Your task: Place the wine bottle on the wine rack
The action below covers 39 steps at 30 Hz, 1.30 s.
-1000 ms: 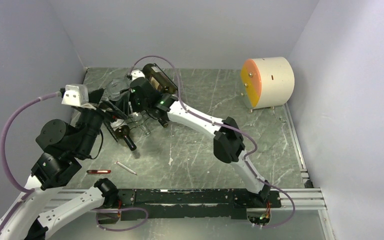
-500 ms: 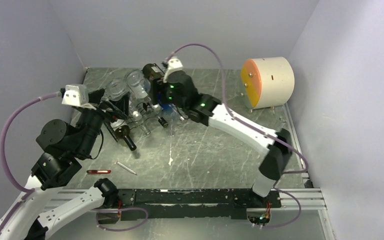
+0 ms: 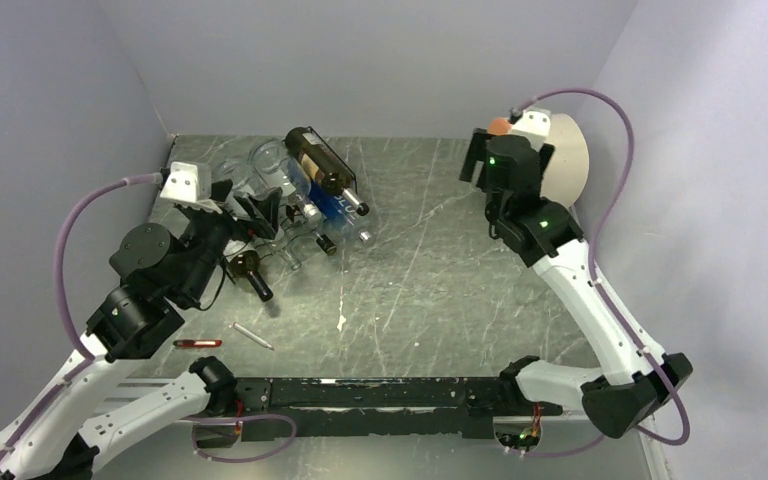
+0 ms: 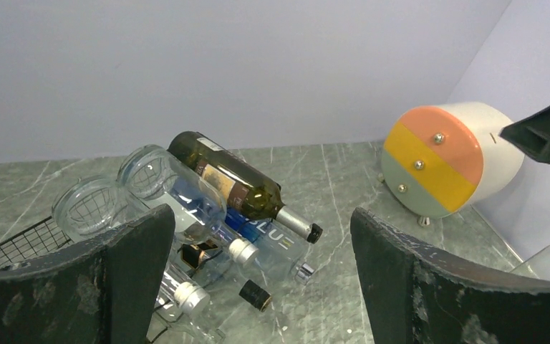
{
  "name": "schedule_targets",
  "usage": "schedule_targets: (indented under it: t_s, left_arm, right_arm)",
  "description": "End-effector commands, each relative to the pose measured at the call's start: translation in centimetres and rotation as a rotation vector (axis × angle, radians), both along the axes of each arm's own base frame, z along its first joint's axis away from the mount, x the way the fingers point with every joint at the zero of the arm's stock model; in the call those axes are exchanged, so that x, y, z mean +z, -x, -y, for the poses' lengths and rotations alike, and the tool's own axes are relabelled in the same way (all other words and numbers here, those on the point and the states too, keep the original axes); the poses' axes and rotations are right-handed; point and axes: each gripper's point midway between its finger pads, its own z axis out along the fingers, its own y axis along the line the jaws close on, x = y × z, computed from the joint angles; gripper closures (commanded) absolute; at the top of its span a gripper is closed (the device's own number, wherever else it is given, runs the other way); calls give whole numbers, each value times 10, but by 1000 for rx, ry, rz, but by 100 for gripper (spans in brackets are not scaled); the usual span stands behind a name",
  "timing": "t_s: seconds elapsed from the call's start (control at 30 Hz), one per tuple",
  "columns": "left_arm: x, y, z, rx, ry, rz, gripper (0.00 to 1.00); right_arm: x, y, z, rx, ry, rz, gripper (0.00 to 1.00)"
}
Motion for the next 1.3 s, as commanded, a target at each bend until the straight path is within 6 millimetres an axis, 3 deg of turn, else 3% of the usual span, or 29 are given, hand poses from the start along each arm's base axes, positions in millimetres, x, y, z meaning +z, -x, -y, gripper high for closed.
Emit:
schedule_targets:
  t_s: [0.0, 0.2, 0.37, 0.63, 0.73, 0.8, 0.93, 1.1, 1.27]
  left_arm:
    - [-1, -3, 11, -34, 19, 0, 4]
    - [-8, -8, 20, -53, 5, -19, 4]
    - [-10, -12, 26, -63, -3, -28, 4]
    - [-14, -16, 30, -65, -17, -36, 4]
    - [-16, -18, 32, -69, -21, -43, 4]
    - [-17, -19, 34, -74, -22, -46, 4]
    - [-21, -20, 39, -84, -23, -61, 4]
    - [-27, -21, 47, -112, -19, -81, 4]
    - [-44, -28, 55, -119, -32, -101, 4]
  right_arm:
    - [-18, 18, 77, -248, 138, -91, 12]
    - [-34, 46, 149, -505, 97, -111, 9]
    - [-62, 73, 175, -633, 20, -129, 9]
    - [-106, 86, 171, -633, -51, -194, 15]
    - [-111, 86, 169, -618, -60, -196, 22]
    - [-124, 90, 169, -615, -46, -221, 29]
    - [-131, 91, 170, -611, -35, -232, 43]
    - [-128, 90, 170, -592, -15, -228, 65]
    - [-117, 79, 157, -495, -25, -230, 89]
